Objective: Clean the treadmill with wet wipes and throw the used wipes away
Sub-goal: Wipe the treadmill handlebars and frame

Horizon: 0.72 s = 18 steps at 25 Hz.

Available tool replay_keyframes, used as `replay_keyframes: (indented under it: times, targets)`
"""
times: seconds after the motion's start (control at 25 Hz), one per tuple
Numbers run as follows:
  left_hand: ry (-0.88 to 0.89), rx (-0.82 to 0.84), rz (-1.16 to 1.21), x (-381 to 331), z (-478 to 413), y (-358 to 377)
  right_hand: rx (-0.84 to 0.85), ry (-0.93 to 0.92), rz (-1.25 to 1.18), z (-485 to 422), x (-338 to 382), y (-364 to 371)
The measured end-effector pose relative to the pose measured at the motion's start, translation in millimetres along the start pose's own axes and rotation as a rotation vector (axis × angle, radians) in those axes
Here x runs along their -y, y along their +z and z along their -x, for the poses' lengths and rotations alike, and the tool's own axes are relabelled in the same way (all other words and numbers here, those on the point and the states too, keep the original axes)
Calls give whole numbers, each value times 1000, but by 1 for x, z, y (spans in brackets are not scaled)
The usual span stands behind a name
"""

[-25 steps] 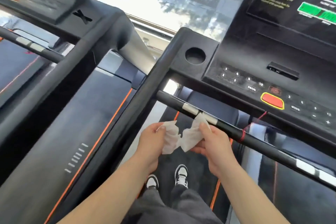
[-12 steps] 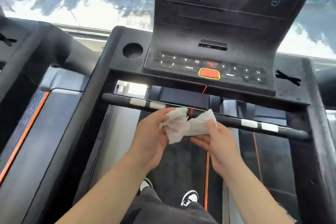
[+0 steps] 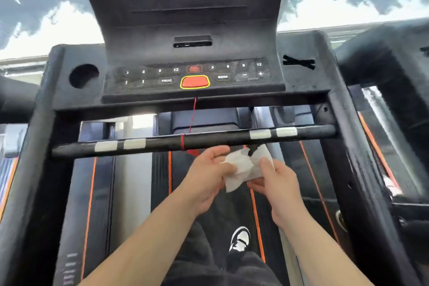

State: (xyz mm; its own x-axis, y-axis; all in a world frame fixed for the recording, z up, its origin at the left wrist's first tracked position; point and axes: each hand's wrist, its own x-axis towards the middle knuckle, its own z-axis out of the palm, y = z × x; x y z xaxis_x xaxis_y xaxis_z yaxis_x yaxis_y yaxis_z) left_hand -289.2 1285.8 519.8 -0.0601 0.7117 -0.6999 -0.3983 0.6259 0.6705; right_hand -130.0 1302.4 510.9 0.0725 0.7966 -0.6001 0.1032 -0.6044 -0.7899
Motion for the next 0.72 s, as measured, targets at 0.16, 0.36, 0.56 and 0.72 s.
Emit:
replay_keyframes:
  times: [0.16, 0.36, 0.56, 0.72]
  targets:
    - [-80, 121, -172, 13, -38, -5, -102, 25, -2, -19, -26, 0]
    - [-128, 130, -358, 41, -73, 6, -175, 44, 18, -48, -64, -21]
    - [-112, 98, -403, 78, -120, 22, -181, 80, -26, -91, -110, -55]
    - [-59, 83, -465, 113, -188, 39, -181, 19, 3, -149, -150, -70]
